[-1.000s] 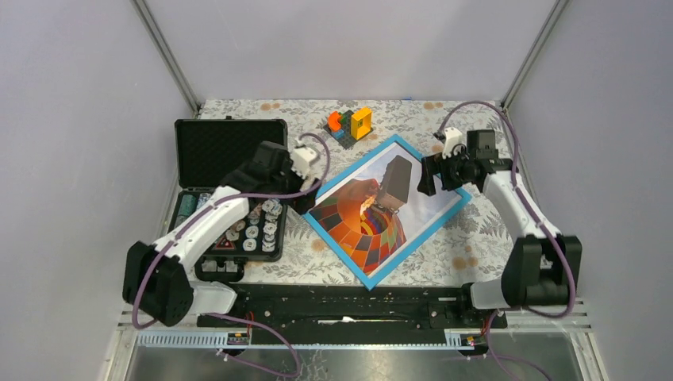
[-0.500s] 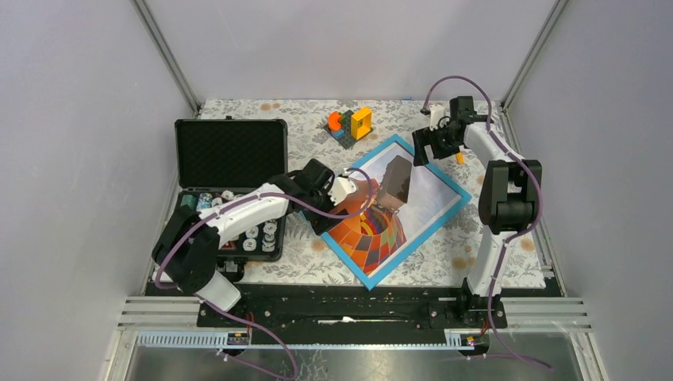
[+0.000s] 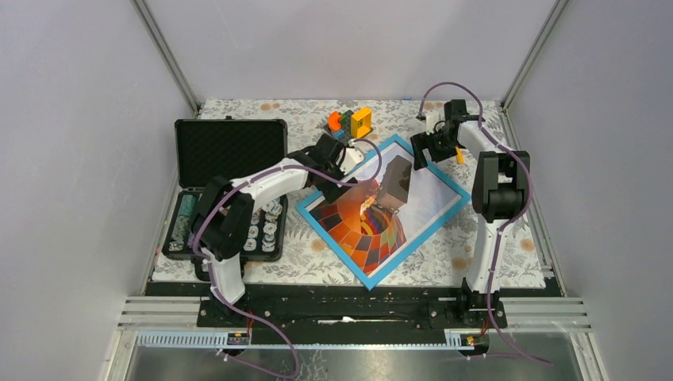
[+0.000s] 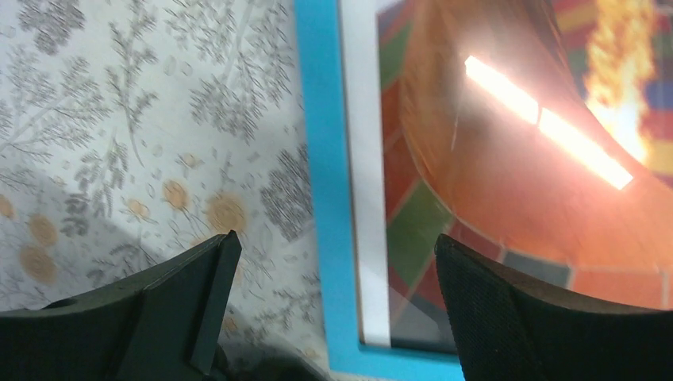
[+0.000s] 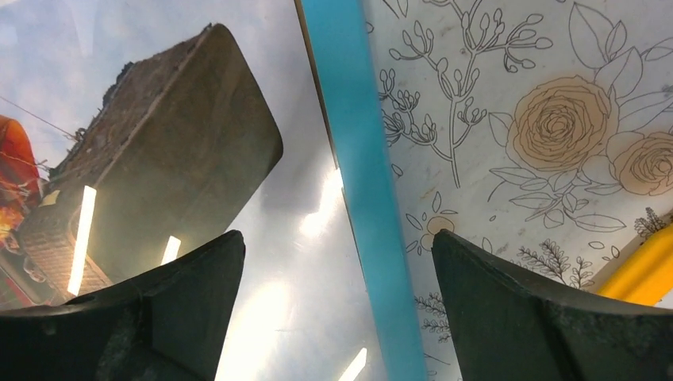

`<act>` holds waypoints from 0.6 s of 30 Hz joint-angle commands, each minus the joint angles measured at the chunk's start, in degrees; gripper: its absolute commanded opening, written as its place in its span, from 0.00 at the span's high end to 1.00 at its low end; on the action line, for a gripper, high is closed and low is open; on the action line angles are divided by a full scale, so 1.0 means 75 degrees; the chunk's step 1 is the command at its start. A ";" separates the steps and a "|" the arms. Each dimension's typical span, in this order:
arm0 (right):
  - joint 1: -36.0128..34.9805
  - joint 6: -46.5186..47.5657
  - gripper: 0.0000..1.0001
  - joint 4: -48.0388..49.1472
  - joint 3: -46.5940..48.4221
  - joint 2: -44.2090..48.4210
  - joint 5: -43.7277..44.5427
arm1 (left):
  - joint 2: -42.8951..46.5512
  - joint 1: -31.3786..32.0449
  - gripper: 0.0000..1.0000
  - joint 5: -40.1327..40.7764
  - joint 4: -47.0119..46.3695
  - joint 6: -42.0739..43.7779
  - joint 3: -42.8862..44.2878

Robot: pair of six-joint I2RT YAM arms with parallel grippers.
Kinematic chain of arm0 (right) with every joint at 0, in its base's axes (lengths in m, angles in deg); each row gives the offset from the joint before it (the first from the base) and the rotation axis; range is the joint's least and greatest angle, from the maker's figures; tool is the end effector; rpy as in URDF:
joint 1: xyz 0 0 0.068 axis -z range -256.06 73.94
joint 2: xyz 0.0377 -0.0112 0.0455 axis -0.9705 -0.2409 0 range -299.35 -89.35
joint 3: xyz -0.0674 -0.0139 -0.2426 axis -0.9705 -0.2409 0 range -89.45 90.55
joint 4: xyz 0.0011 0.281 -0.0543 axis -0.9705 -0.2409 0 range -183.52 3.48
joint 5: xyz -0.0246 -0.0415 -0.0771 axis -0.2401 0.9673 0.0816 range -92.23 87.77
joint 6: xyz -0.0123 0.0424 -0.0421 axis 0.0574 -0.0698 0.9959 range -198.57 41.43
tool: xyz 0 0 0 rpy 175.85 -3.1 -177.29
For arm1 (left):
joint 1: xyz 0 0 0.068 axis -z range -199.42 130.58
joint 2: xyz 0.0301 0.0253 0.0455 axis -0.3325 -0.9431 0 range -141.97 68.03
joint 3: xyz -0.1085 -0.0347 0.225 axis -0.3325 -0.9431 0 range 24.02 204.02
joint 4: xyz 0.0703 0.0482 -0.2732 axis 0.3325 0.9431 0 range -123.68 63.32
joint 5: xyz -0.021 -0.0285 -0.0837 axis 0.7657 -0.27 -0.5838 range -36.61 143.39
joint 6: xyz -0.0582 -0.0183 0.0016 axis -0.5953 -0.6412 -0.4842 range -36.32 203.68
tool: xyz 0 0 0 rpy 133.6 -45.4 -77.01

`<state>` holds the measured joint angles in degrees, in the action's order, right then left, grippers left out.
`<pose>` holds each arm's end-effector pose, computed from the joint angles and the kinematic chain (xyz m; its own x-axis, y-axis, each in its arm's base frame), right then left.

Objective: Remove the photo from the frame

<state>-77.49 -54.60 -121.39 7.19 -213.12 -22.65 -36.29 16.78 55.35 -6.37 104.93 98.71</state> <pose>0.4778 0.0279 0.1418 -0.7305 -0.3990 -0.5542 -0.5295 0.8434 0.0908 0.3323 -0.2412 0.1664 -0.4217 0.7576 -0.4981 0.7812 0.5825 0.2245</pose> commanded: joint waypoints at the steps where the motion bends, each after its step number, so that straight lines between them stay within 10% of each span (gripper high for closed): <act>1: 0.0027 0.0395 0.06 -0.0155 -0.0168 0.0142 0.0270 | -0.0611 -0.0164 0.01 0.0527 -0.0423 0.0075 0.0742; 18: 0.0144 0.1003 0.28 -0.0257 -0.2631 0.1574 0.0532 | -0.2246 -0.0907 0.02 0.1020 -0.1038 -0.0006 0.1884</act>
<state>-76.86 -48.31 -118.79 -7.69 -205.62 -19.64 -49.36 11.80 60.48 -11.50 104.43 109.27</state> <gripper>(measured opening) 0.731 0.981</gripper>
